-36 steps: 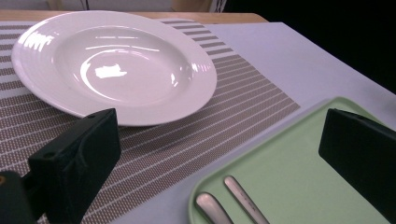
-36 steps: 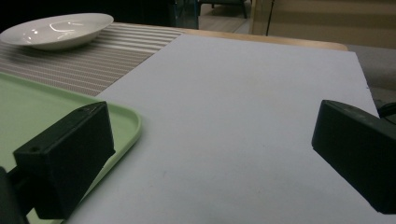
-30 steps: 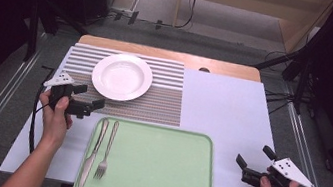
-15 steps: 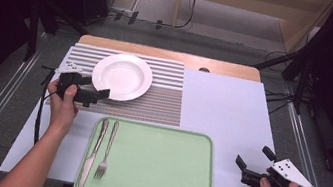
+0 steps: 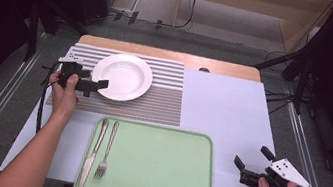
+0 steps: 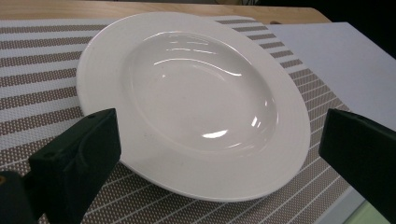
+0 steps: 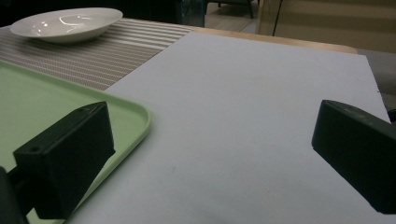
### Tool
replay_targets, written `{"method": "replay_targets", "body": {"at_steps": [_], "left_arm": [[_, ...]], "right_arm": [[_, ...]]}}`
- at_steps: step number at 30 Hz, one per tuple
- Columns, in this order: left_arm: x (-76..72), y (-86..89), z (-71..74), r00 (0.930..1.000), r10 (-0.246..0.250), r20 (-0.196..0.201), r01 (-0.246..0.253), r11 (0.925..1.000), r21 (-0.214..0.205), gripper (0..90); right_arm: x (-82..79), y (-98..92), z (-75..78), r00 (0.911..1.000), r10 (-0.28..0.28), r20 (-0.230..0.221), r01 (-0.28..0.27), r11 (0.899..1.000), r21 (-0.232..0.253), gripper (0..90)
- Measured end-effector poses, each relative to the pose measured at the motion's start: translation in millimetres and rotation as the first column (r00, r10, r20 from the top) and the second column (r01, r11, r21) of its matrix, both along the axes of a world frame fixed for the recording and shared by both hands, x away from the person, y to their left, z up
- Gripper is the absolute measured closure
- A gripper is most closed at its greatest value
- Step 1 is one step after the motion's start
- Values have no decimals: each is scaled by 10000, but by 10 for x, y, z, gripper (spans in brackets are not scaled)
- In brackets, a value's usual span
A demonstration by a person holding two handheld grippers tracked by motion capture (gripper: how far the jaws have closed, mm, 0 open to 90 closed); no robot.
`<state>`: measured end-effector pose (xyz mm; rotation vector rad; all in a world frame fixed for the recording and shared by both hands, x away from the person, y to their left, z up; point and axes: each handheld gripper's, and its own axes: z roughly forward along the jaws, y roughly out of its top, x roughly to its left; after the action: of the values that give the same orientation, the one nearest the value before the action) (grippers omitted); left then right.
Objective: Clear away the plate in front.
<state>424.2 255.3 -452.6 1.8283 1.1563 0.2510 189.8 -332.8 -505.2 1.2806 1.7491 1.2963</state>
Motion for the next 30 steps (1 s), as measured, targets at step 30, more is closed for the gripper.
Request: {"method": "replay_targets", "body": {"at_steps": [30], "left_arm": [[556, 42, -398, 9747, 543, -2168, -867, 9860, -1426, 35]], "right_arm": [[6, 58, -36, 9997, 221, -136, -220, 9997, 112, 0]]}}
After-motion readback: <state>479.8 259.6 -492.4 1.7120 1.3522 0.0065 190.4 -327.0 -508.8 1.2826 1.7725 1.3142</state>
